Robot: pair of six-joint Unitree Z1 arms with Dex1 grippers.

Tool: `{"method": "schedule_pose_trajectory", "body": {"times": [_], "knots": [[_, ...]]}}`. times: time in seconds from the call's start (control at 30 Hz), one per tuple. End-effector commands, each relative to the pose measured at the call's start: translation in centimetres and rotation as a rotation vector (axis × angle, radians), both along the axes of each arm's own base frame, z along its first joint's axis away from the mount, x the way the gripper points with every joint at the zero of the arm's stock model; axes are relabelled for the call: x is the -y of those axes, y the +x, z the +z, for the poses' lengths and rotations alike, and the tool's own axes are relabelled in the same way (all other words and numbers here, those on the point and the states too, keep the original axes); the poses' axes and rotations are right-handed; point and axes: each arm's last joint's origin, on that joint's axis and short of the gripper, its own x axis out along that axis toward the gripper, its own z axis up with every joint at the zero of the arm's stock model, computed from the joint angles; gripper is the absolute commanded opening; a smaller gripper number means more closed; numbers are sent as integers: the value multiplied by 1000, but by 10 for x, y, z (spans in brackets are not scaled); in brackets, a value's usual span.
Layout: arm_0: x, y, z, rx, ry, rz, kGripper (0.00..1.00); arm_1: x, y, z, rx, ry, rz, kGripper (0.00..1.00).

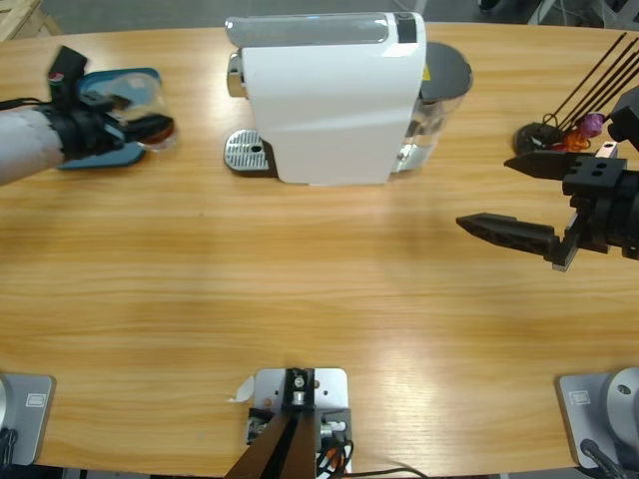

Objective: Pour coffee

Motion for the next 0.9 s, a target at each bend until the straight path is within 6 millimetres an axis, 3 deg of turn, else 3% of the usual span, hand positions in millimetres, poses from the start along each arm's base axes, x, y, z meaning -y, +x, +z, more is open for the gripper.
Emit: {"method": "schedule_pose_trajectory", "body": {"times": [0.03, 0.43, 0.87, 0.9], "knots": [[-36, -3, 8, 13, 3, 229, 430, -1, 0, -9, -23, -23, -1, 1000], [-73, 44, -22, -73, -90, 411, 434, -2, 0, -9, -25, -24, -1, 1000], [-84, 63, -55, -150, -153, 393, 462, -2, 1, -9, -27, -25, -1, 1000], [-84, 64, -56, -155, -153, 392, 514, -2, 1, -9, -26, -25, -1, 1000]]}}
